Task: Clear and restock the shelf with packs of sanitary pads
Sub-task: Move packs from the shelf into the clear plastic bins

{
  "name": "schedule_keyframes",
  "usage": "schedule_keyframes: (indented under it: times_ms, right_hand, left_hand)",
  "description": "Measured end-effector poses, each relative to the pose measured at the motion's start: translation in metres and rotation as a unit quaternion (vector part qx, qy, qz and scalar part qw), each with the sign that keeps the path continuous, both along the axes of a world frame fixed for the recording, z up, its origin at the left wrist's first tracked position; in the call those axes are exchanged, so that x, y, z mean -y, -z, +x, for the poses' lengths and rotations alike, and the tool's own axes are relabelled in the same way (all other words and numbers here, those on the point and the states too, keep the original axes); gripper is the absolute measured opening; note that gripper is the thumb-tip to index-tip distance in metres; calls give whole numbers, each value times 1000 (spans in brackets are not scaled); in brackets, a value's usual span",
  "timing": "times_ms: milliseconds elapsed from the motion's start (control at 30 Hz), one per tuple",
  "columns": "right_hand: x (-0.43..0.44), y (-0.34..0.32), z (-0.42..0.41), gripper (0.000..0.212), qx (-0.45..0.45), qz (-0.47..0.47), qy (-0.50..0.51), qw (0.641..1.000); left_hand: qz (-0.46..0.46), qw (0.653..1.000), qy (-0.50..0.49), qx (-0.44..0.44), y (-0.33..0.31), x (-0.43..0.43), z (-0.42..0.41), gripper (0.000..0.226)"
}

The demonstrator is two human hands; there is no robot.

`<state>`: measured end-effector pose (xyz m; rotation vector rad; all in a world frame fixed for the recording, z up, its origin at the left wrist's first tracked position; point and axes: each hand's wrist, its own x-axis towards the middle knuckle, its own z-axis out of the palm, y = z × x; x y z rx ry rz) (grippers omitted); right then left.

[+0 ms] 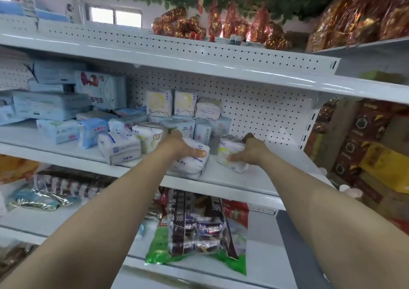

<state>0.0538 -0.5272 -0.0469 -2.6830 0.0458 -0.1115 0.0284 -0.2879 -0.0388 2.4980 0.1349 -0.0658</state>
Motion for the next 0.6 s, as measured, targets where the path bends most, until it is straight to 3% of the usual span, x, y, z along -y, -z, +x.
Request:
schedule_keyframes:
  times_ms: [133,333,467,533,600]
  right_hand:
    - [12,0,-46,78,-7,27,-19,999]
    - [27,4,-121,82,-12,113,-36,993]
    - [40,24,-169,75,-43,175,-39,983]
    - [48,43,-188,70,-61,194,-39,978]
    - [56,65,-203,67,-85,240,-45,966]
  left_hand:
    - [-167,985,-33,18,20,7,-32,134]
    - [-297,950,-99,12,51,31,-99,115]
    - [-437,887,-150,18,77,36,-139,100]
    - [-491,857,-153,-31,102,32,-147,100]
    - [-527,836,-144,-58,118,34,-171,71]
